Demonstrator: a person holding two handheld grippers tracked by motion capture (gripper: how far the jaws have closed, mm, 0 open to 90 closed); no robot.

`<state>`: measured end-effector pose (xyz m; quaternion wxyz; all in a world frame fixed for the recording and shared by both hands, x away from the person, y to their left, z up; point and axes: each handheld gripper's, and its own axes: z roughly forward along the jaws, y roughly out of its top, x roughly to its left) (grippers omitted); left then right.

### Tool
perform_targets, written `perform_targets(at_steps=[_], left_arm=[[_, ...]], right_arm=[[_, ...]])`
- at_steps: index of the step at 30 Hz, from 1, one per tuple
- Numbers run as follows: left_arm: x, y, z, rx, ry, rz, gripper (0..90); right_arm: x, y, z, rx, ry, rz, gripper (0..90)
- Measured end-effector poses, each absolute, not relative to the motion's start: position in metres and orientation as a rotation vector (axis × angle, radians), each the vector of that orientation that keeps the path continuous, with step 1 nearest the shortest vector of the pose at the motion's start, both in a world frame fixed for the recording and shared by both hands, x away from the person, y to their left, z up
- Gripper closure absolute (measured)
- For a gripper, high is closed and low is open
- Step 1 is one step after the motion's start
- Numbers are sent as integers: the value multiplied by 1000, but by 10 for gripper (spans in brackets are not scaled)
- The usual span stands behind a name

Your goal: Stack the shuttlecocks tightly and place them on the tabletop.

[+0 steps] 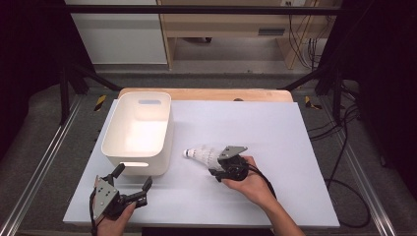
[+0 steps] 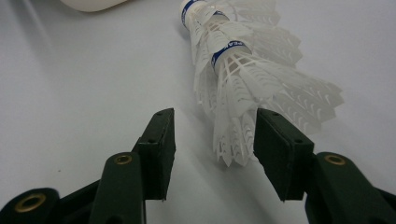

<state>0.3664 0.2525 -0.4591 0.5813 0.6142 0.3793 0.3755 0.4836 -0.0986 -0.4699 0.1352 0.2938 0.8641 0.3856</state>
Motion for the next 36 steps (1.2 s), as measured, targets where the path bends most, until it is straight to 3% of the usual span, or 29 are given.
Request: perform_targets(at_steps=[25, 36], left_arm=[[366, 252, -459, 1437, 885, 876, 16], [366, 252, -459, 1435, 884, 876, 15]], right_arm=[[478, -100, -466, 880, 2482, 1098, 285], [469, -103, -462, 964, 2444, 1138, 146]])
